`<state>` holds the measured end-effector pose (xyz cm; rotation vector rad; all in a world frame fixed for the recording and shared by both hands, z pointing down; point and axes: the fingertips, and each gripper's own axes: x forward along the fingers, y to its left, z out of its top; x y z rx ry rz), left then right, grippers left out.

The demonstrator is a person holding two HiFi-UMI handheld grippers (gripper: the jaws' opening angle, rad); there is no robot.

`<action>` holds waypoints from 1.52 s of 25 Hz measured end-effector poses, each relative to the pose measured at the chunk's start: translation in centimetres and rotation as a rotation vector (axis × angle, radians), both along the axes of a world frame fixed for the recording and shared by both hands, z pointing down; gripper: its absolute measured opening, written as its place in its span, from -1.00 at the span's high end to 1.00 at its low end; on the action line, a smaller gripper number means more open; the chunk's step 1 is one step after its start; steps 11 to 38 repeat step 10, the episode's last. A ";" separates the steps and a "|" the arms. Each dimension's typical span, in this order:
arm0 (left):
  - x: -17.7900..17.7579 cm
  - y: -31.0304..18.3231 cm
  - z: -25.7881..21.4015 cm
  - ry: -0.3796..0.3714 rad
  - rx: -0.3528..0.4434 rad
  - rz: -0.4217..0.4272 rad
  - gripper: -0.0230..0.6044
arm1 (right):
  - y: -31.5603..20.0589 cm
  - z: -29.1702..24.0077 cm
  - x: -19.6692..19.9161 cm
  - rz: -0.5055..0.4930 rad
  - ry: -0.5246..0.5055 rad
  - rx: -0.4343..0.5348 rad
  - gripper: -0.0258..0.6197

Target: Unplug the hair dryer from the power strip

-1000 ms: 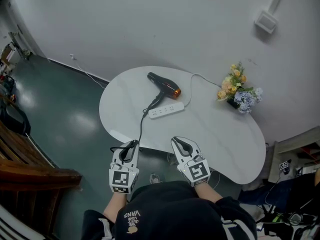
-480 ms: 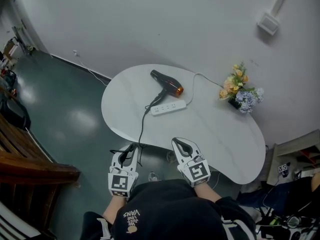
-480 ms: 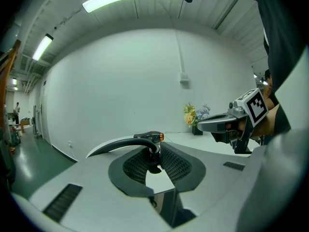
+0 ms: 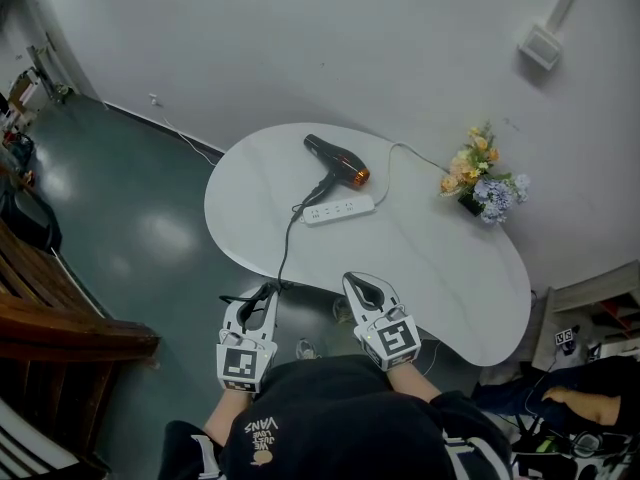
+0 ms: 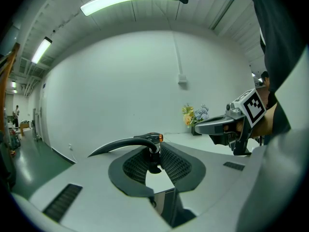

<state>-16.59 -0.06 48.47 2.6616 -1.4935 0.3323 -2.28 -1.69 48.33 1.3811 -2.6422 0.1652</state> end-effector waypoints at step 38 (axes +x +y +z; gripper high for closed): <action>-0.1 0.0 0.2 -0.009 0.001 -0.005 0.68 | -0.1 0.2 -0.3 -0.010 -0.015 -0.005 0.79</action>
